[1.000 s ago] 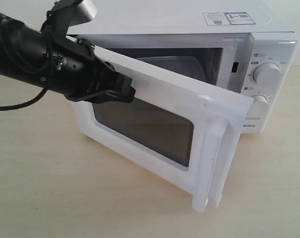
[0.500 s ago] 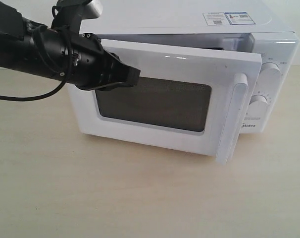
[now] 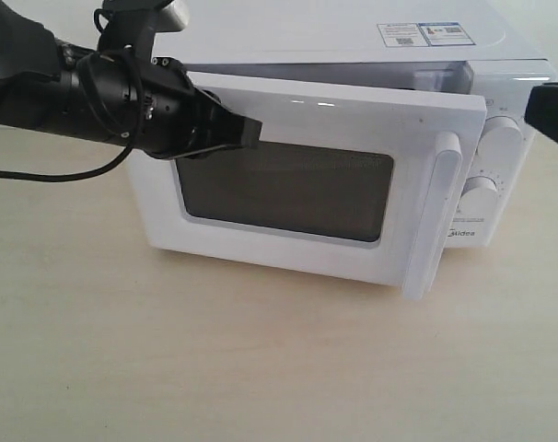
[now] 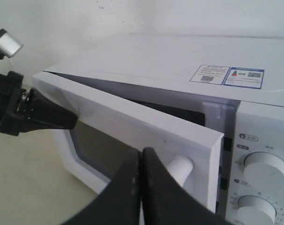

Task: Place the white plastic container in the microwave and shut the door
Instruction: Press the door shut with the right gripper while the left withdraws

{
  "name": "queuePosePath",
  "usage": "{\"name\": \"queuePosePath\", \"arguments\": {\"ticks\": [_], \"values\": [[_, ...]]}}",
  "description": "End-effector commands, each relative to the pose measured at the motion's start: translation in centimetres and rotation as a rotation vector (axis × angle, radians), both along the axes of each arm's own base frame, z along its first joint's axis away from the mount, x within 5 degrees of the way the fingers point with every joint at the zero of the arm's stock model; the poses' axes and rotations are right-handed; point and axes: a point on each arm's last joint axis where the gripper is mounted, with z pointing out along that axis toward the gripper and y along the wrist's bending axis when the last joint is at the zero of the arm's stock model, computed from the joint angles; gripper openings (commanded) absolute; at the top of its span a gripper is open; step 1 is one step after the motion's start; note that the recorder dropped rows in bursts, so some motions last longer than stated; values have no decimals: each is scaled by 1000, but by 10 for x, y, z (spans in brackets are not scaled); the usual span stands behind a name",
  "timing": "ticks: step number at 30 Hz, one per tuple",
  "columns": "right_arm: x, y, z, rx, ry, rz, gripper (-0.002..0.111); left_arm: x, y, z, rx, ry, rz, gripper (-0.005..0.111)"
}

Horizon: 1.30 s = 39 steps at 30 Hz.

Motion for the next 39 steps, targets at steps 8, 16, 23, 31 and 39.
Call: {"name": "queuePosePath", "arguments": {"ticks": [8, 16, 23, 31, 39], "values": [[-6, 6, -2, 7, 39, 88, 0, 10, -3, -12, 17, -7, 28, 4], [-8, 8, -12, -3, 81, 122, 0, 13, -5, -18, 30, 1, 25, 4], [-7, 2, -46, 17, 139, 38, 0, 13, -5, -17, 40, -9, 13, 4], [-16, 12, -50, -82, -1, 216, 0, 2, -3, -16, 78, -2, -52, 4], [-9, 11, -46, -79, 9, 171, 0, -34, 21, 11, 36, -90, -26, 4]]}}
